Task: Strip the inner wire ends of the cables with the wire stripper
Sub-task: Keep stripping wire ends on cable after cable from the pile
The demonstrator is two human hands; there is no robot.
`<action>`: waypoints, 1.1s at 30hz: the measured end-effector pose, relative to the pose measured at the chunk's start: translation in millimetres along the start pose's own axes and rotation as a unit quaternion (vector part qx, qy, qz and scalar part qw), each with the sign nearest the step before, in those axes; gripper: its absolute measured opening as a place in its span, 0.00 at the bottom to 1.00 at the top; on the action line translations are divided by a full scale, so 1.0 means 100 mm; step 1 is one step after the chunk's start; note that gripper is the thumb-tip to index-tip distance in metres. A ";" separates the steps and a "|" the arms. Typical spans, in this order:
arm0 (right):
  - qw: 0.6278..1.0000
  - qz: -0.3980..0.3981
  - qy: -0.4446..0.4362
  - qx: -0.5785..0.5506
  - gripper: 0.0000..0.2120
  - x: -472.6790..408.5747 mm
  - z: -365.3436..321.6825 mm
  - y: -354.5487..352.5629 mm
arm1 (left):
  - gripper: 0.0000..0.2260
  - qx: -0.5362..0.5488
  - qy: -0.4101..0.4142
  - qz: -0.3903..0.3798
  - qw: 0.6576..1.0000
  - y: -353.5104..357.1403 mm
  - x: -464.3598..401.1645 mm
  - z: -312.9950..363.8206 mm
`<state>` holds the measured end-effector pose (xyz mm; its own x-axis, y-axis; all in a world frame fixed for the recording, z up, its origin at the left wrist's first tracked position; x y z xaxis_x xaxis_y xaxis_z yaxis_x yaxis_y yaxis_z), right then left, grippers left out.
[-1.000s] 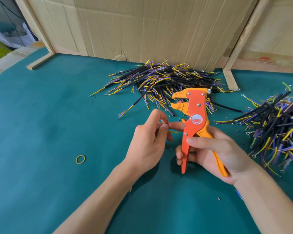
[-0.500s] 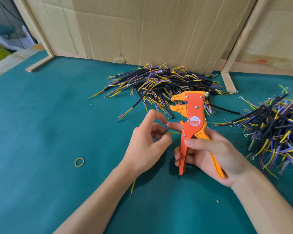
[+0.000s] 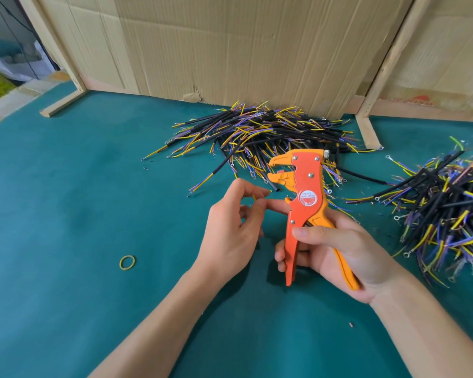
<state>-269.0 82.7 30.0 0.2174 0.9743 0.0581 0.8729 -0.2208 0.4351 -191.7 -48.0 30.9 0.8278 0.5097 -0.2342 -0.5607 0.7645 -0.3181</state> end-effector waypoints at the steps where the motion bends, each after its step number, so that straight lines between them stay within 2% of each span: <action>1: 1.000 -0.001 0.001 -0.001 0.19 0.00 0.00 0.01 | 0.06 0.010 -0.004 -0.004 1.000 0.00 -0.01 -0.01; 7: 1.000 0.012 0.011 0.006 0.25 0.01 0.03 -0.06 | 0.06 0.048 -0.042 0.005 0.998 -0.06 -0.02 -0.08; 12: 1.000 0.015 0.011 0.009 0.26 0.01 0.02 -0.05 | 0.03 0.134 -0.097 -0.004 0.986 -0.05 -0.03 -0.15; 17: 1.000 0.012 0.012 0.010 0.27 0.01 0.00 -0.04 | 0.07 0.195 -0.129 -0.030 0.972 -0.03 -0.04 -0.17; 21: 1.000 0.014 0.011 0.005 0.27 0.01 0.00 -0.06 | 0.03 0.214 -0.128 -0.038 0.968 -0.03 -0.05 -0.19; 33: 1.000 0.019 0.014 0.013 0.27 0.02 -0.01 -0.11 | 0.08 0.231 -0.088 0.016 0.969 -0.10 -0.04 -0.12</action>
<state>-278.6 86.8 25.8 0.2386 0.9661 0.0989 0.8754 -0.2581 0.4087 -189.8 -62.7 23.9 0.8228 0.5647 -0.0638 -0.5526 0.8213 0.1417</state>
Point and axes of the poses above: each hand's wrist, its own x-axis away from the middle knuckle, its own y-axis out of the palm, z = x × y, the point moved 6 cm from there along -x, towards the middle knuckle, and after that the axes turned 8 degrees about -z, right-handed, at the moved point
